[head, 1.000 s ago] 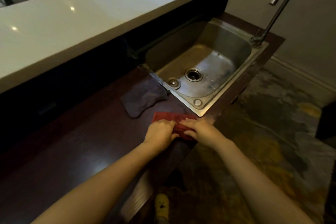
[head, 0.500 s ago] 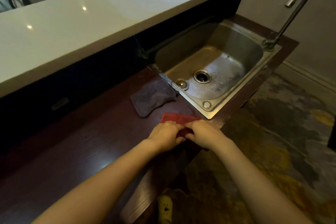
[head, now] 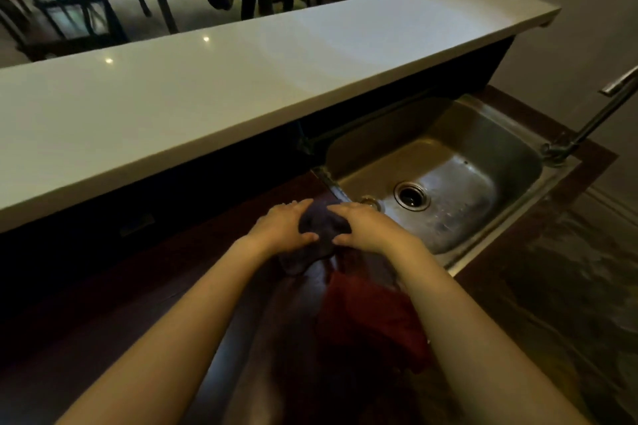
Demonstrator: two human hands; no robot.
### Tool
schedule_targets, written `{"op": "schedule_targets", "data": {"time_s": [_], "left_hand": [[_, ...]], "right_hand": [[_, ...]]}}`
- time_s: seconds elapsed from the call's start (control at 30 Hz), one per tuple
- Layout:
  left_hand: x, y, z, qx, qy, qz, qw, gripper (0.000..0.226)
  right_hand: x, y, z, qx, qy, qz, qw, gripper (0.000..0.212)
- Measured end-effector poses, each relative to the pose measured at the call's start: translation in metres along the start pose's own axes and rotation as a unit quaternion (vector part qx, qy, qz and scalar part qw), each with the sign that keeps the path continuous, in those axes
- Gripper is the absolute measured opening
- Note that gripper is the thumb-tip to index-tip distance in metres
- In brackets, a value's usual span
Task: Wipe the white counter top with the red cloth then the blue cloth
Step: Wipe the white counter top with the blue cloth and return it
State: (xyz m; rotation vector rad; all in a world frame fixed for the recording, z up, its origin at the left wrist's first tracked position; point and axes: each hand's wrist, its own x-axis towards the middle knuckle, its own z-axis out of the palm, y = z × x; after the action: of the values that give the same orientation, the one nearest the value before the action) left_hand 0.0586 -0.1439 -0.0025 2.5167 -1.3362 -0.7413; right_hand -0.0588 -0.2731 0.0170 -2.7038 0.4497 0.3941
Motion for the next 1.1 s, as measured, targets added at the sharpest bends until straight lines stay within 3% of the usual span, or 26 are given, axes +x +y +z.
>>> {"op": "schedule_targets", "data": {"time_s": [0.33,0.57,0.73,0.97,1.1], "left_hand": [[0.014,-0.018,0.048,-0.001,-0.023,-0.046,0.999,0.098],[0.016,-0.030,0.077,0.008,0.087,-0.039,0.995,0.067],[0.020,-0.030,0.077,0.037,0.108,-0.042,0.992,0.058],[0.017,-0.025,0.052,-0.001,0.085,-0.054,0.995,0.051],[-0.003,-0.022,0.027,-0.019,0.107,-0.056,0.993,0.044]], "right_hand": [[0.055,0.013,0.038,-0.020,-0.093,-0.031,0.995,0.079],[0.062,0.020,0.055,0.000,0.015,-0.022,1.000,0.055],[0.060,0.019,0.063,0.009,0.066,-0.016,0.998,0.048],[0.057,0.012,0.049,0.006,0.052,-0.007,0.999,0.042],[0.040,-0.003,0.028,0.070,0.064,-0.027,0.995,0.038]]}}
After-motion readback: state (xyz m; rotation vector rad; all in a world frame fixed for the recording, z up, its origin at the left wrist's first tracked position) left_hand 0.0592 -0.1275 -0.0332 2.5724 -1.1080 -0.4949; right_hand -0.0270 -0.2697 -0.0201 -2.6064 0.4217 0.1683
